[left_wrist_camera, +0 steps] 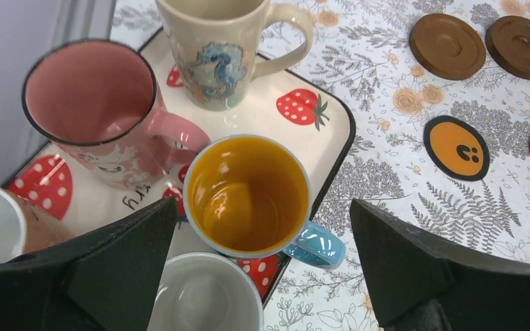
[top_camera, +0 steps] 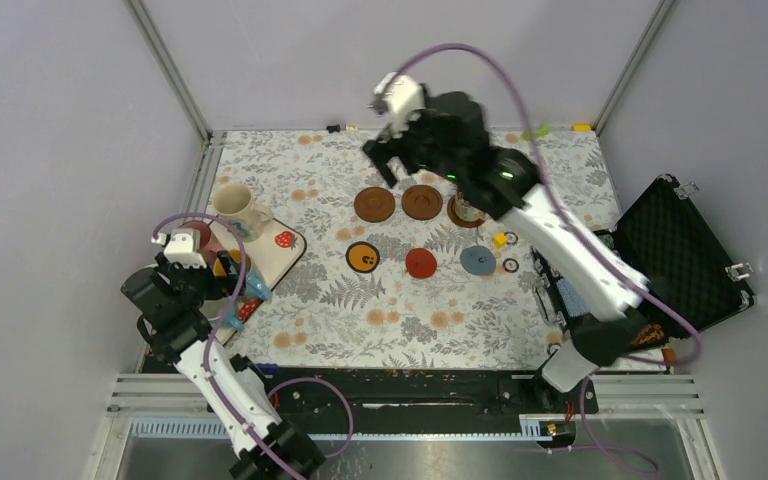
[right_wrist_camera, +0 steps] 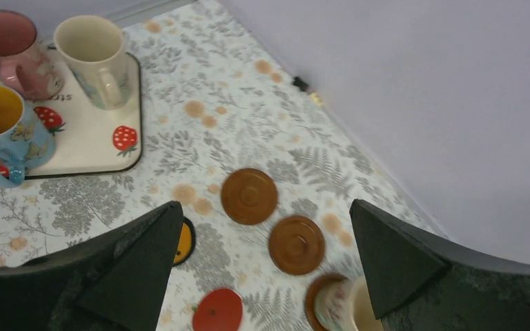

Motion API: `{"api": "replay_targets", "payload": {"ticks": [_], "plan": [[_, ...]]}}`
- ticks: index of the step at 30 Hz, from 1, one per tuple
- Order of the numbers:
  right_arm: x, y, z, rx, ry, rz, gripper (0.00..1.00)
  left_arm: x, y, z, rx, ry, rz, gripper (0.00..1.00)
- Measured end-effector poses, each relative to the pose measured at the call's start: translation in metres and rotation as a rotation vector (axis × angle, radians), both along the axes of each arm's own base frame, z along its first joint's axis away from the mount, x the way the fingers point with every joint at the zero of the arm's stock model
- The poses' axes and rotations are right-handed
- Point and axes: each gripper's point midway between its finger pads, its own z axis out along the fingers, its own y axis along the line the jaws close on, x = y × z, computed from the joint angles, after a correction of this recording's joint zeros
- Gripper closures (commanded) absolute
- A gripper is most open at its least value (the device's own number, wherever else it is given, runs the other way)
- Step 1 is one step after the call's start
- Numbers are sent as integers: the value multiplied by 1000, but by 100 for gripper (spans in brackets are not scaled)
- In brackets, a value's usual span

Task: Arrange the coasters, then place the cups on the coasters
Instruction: Pick up the cup from the tray.

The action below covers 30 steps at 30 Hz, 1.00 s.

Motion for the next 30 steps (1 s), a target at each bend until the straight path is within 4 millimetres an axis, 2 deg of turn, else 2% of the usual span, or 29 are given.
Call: {"api": "replay_targets", "payload": {"ticks": [2, 4, 7, 11, 12, 14, 16, 18, 25, 27, 30], "plan": [[11, 39, -17, -36, 39, 50, 0, 0, 3, -9, -41, 37, -3, 1], [25, 84, -61, -112, 114, 101, 0, -2, 8, -17, -81, 66, 3, 1], [33, 142, -149, -251, 254, 184, 0, -5, 9, -20, -102, 74, 6, 1], [24, 176, -238, -374, 399, 272, 0, -6, 6, -14, -79, 48, -11, 1], [19, 180, -256, -398, 432, 292, 0, -7, 5, -12, -71, 40, -15, 1], [10, 183, -278, -428, 483, 320, 0, -7, 3, -9, -56, 25, -24, 1], [3, 183, -290, -443, 518, 339, 0, -8, 0, -4, -38, 6, -39, 1], [-1, 185, -291, -429, 537, 355, 0, -8, -3, -3, -29, -3, -60, 1], [-23, 198, -274, -349, 600, 458, 0, -12, -12, -8, -34, 9, -105, 1], [-27, 198, -276, -348, 616, 471, 0, -10, -1, -6, -36, 13, -41, 2], [-35, 184, -293, -392, 660, 456, 0, -9, 32, 5, 1, 13, 144, 2]]}}
